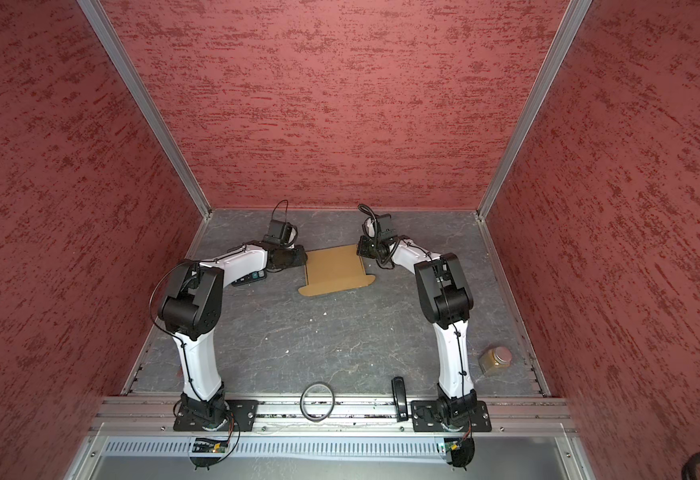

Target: Fold the paper box

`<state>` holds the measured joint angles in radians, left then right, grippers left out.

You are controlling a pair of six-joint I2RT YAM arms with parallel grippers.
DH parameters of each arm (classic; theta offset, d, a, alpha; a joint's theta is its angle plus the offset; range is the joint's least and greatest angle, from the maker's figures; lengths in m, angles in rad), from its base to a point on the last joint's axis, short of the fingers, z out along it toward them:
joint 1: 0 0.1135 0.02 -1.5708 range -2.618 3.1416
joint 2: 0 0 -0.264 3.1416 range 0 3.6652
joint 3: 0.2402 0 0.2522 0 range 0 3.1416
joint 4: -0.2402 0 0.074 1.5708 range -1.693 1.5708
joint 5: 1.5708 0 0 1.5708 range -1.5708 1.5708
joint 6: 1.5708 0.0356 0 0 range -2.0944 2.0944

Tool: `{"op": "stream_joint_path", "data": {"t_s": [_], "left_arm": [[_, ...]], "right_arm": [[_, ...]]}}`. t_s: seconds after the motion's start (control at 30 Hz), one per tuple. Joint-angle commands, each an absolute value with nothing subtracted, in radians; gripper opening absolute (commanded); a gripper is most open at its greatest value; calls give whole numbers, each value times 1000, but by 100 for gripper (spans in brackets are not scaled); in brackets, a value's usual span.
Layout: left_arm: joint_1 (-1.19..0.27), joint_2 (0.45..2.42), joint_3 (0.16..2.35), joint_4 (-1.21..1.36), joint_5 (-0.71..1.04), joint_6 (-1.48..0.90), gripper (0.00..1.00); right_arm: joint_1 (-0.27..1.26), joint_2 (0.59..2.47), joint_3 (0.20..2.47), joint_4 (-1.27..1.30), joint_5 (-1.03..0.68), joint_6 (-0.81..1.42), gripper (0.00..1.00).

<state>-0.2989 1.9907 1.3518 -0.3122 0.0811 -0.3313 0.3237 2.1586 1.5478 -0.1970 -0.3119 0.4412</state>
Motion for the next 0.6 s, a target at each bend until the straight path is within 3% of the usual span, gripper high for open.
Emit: {"op": "stream_joint_path", "data": {"t_s": [0.0,0.57], "left_arm": [[-294,2023,1366,-299,94,-318,47],[-304,2072,1381,-290,126,-321,46]], "right_arm": [[326,2183,1529,-181,-328,449,3],[374,2218,1548,-284,-222,426,1]]}}
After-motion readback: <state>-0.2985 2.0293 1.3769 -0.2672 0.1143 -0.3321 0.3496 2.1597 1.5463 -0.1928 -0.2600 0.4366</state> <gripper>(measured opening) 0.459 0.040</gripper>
